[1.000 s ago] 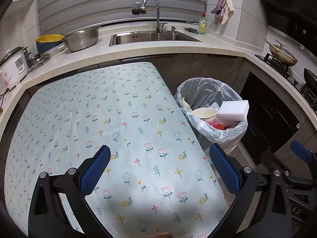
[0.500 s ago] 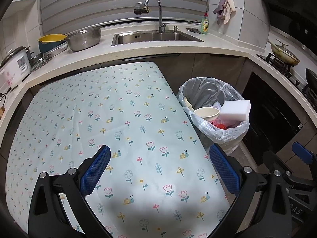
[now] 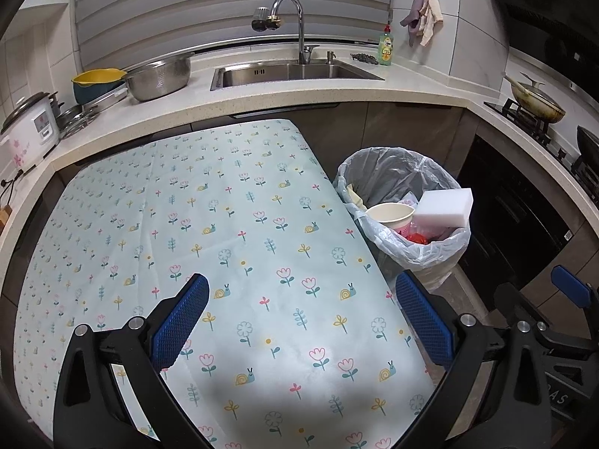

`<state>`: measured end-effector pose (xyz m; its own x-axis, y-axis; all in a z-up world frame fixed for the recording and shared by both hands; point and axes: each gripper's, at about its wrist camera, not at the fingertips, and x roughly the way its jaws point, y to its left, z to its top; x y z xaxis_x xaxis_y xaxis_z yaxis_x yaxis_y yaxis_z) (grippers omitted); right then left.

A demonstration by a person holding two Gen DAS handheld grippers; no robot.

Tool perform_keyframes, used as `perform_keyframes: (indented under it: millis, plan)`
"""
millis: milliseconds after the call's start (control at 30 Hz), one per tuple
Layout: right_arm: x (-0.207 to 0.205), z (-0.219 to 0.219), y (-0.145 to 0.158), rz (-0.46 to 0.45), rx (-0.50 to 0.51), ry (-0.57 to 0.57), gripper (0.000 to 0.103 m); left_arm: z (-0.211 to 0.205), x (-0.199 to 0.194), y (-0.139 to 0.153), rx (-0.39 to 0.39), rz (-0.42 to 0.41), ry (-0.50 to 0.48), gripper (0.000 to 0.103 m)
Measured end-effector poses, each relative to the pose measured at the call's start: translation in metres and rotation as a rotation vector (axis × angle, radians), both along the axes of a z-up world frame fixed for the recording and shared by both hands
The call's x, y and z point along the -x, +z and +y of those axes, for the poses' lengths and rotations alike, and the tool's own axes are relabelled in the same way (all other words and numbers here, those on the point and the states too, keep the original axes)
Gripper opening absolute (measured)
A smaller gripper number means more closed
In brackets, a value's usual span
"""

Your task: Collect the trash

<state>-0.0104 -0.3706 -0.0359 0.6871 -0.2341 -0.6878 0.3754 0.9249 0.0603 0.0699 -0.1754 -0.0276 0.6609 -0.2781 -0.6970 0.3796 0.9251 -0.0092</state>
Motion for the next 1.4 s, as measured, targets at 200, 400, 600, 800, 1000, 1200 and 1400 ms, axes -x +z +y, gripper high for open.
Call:
perform_keyframes:
  millis: [200,400,600,800,1000,1200,1400]
  plan:
    - [0.0,0.003,0.002,-0.004,0.0,0.008,0.096,0.002,0.0,0.0,-0.001,-0.001,0.003,0.096]
    - [-0.001,0.005,0.001,-0.004,-0.002,0.012,0.096,0.002,0.0,0.0,-0.003,-0.003,0.004,0.096]
    - [-0.002,0.007,0.001,-0.005,-0.001,0.015,0.096,0.003,0.001,0.0,-0.003,-0.004,0.005,0.096]
    - [-0.003,0.009,0.001,-0.004,0.0,0.017,0.096,0.005,0.0,0.0,-0.003,-0.004,0.007,0.096]
    - [-0.003,0.01,0.001,-0.005,0.001,0.018,0.096,0.006,0.0,0.0,-0.004,-0.005,0.006,0.096]
    - [-0.003,0.01,0.0,-0.005,-0.002,0.017,0.096,0.007,0.0,-0.001,-0.007,-0.007,0.007,0.095]
    - [-0.003,0.01,0.0,-0.005,-0.004,0.02,0.096,0.009,0.0,-0.002,-0.009,-0.005,0.008,0.095]
